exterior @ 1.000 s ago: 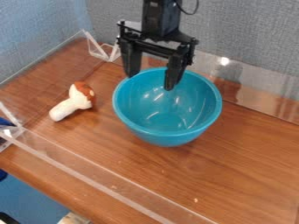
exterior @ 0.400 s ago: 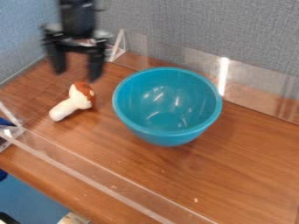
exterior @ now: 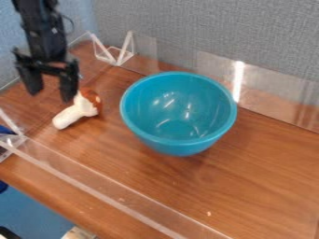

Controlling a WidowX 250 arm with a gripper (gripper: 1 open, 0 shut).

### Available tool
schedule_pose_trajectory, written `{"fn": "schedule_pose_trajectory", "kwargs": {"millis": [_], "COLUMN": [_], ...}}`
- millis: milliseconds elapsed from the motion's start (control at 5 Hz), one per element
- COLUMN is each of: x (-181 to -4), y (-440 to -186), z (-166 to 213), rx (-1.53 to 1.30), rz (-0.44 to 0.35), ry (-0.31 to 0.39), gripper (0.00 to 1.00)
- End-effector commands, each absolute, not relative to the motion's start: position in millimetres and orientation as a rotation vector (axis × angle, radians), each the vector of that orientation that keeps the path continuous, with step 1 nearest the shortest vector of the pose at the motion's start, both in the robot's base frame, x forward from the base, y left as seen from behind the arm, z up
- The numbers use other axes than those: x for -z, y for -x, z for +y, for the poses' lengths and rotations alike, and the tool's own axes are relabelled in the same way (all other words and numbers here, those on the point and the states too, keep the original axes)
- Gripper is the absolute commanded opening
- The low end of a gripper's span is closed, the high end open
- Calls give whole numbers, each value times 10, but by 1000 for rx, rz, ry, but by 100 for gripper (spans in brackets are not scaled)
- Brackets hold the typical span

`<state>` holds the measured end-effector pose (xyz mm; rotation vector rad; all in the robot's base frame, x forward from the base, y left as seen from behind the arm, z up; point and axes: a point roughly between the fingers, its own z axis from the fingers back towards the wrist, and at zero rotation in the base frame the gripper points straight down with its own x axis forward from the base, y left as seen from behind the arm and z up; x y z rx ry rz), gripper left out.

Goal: Put the mushroom in the blue bowl

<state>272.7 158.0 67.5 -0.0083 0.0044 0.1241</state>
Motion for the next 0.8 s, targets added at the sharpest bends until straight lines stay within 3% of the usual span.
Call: {"fn": "schedule_pose_trajectory", "kwargs": {"millis": [0, 600], "x": [-691, -507], "y": [-2946, -2874], "z": [1458, 1225], "rx": [-13, 102], "rz": [-51, -76], "ry": [-6, 7], "gripper": [100, 100]}}
